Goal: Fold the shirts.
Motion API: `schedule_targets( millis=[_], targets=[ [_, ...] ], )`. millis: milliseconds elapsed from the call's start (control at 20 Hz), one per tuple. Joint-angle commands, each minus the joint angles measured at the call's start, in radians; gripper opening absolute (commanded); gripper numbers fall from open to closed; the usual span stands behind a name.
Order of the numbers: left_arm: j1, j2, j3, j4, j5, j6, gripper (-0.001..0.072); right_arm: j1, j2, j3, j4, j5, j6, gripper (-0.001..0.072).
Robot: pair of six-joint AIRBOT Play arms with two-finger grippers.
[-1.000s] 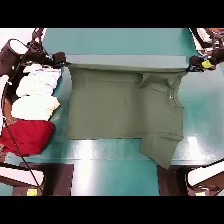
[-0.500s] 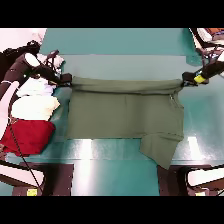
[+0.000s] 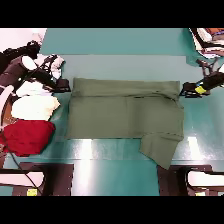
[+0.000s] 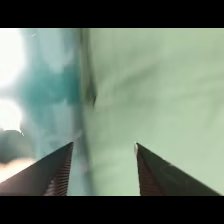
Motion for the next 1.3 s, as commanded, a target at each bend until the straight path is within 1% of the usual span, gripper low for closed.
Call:
schedule_targets(
  millis=[0, 50, 150, 250, 350, 550, 650, 900, 950, 1000, 1050, 1150, 1200, 1250],
  targets=[
    [-0.001, 0.15, -0.144, 0.075, -0.127, -0.003, 0.0465, -0.045, 0.103, -0.011, 0.003, 0.144, -0.029, 0.0385],
    [-0.001, 0.198, -0.226, 0.059, -0.145, -0.003, 0.0466, -0.055, 0.127, -0.011, 0.021, 0.191, -0.046, 0.0385],
    [-0.001, 0.293, -0.396, 0.02, -0.133, -0.004, 0.0466, -0.074, 0.166, -0.011, 0.093, 0.249, -0.059, 0.0385],
    [-0.001, 0.371, -0.541, -0.018, -0.106, -0.004, 0.0465, -0.08, 0.196, -0.011, 0.154, 0.249, -0.059, 0.0385],
    [-0.001, 0.414, -0.64, -0.076, -0.066, -0.004, 0.0465, -0.08, 0.22, -0.011, 0.158, 0.249, -0.059, 0.0385],
    [-0.001, 0.422, -0.732, -0.191, -0.031, 0.005, 0.0465, -0.08, 0.264, -0.011, 0.153, 0.25, -0.058, 0.0385],
    [-0.001, 0.421, -0.752, -0.202, -0.001, 0.004, 0.0465, -0.08, 0.285, -0.011, 0.15, 0.249, -0.058, 0.0385],
    [-0.003, 0.419, -0.755, -0.212, -0.006, 0.004, 0.0463, -0.08, 0.309, -0.039, 0.149, 0.251, -0.057, 0.0385],
    [-0.003, 0.419, -0.755, -0.211, -0.006, 0.005, 0.0398, -0.08, 0.32, -0.074, 0.149, 0.246, -0.057, 0.0385],
    [-0.003, 0.419, -0.755, -0.21, -0.006, 0.009, 0.021, -0.08, 0.335, -0.118, 0.149, 0.235, -0.057, 0.0385],
    [-0.003, 0.419, -0.755, -0.21, -0.006, 0.026, 0.0144, -0.08, 0.353, -0.17, 0.148, 0.217, -0.057, 0.0385],
    [-0.003, 0.419, -0.755, -0.206, -0.001, 0.03, 0.0141, -0.081, 0.394, -0.268, 0.148, 0.182, -0.057, 0.0385],
    [-0.003, 0.419, -0.755, -0.206, -0.001, 0.031, 0.0035, -0.089, 0.414, -0.315, 0.148, 0.174, -0.057, 0.0385],
    [-0.003, 0.42, -0.754, -0.207, -0.001, 0.035, 0.0021, -0.1, 0.429, -0.356, 0.147, 0.174, -0.057, 0.0385]
  ],
)
